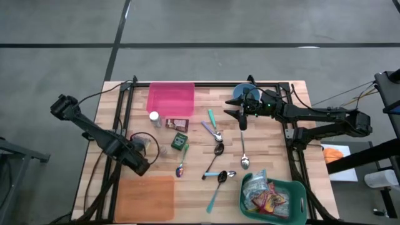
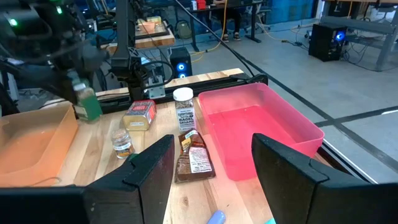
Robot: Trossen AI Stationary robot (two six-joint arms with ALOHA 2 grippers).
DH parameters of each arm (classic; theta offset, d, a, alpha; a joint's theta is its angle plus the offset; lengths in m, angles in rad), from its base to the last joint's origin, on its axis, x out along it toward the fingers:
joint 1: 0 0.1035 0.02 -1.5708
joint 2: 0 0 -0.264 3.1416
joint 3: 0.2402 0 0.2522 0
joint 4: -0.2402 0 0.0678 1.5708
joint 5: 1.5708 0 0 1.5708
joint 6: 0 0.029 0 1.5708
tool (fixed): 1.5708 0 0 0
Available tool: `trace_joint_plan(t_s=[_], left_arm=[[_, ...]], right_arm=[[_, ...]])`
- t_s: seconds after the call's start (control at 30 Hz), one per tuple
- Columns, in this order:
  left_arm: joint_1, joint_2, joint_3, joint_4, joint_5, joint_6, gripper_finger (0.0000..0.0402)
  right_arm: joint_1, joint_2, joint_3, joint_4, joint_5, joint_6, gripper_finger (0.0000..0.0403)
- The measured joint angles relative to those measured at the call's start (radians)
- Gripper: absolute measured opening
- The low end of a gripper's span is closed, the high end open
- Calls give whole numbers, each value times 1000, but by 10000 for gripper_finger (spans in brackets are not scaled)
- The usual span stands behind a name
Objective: Pick & Place Food Item
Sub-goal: Put the green seasoning bottle into the orange bin
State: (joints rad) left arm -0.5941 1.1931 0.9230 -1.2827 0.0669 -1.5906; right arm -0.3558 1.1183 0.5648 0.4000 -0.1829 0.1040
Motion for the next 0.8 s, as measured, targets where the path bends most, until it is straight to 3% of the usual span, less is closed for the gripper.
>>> trace_joint_plan(t_s=[0.2,0.43,0.8], left_arm=[[0,0,115,-64,47,-167,190],[-28,0,175,-22,151,-390,197],[-249,151,246,58,168,-804,190]], right_arm=[[0,0,0,0,0,0,211],[0,0,0,0,0,0,211],[0,0,0,0,0,0,211]])
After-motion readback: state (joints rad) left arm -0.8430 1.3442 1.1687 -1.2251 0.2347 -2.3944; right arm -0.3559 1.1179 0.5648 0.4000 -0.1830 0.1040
